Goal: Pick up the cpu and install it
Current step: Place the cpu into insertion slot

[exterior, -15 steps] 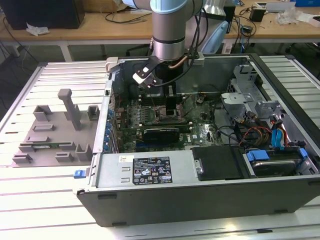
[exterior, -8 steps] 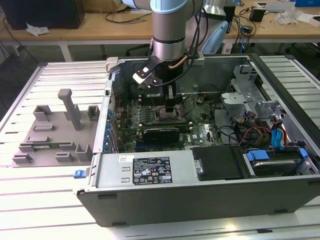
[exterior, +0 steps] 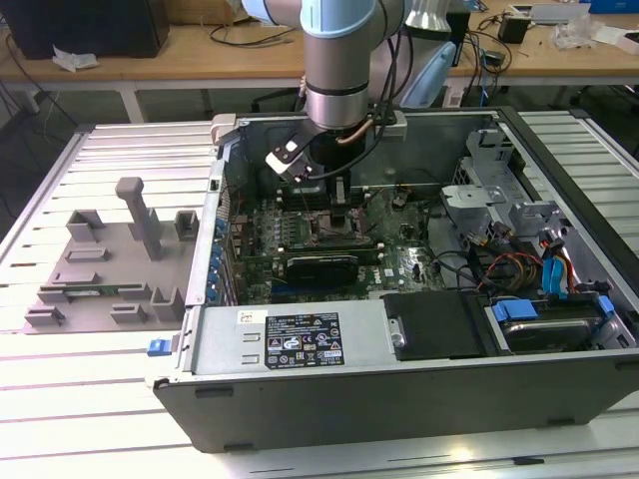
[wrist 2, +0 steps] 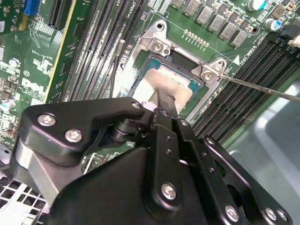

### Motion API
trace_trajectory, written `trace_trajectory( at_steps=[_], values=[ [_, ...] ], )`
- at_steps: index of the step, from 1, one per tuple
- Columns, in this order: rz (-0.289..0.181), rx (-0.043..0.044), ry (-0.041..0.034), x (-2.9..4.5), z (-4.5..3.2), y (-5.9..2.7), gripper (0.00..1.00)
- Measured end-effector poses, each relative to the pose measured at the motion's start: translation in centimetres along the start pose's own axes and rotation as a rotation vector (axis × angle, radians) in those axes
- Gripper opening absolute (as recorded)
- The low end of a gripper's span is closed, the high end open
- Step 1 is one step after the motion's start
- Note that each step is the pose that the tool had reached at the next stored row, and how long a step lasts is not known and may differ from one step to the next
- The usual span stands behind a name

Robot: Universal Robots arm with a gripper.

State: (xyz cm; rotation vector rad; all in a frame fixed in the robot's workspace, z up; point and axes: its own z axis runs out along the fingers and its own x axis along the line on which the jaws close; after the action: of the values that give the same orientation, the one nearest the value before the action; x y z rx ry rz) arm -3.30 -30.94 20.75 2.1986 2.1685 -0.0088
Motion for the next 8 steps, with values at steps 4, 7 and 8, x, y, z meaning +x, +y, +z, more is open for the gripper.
trace_trajectory(
  at_steps=[4,7,8],
  values=[
    [0.0,0.0001,-0.0002,0.01,0.27,-0.01,0.11],
    [0.0,0.0004,-0.0007,0.0,0.4,-0.02,0.11],
    [0.0,0.0004,-0.0006,0.0,0.42,-0.02,0.11]
  ],
)
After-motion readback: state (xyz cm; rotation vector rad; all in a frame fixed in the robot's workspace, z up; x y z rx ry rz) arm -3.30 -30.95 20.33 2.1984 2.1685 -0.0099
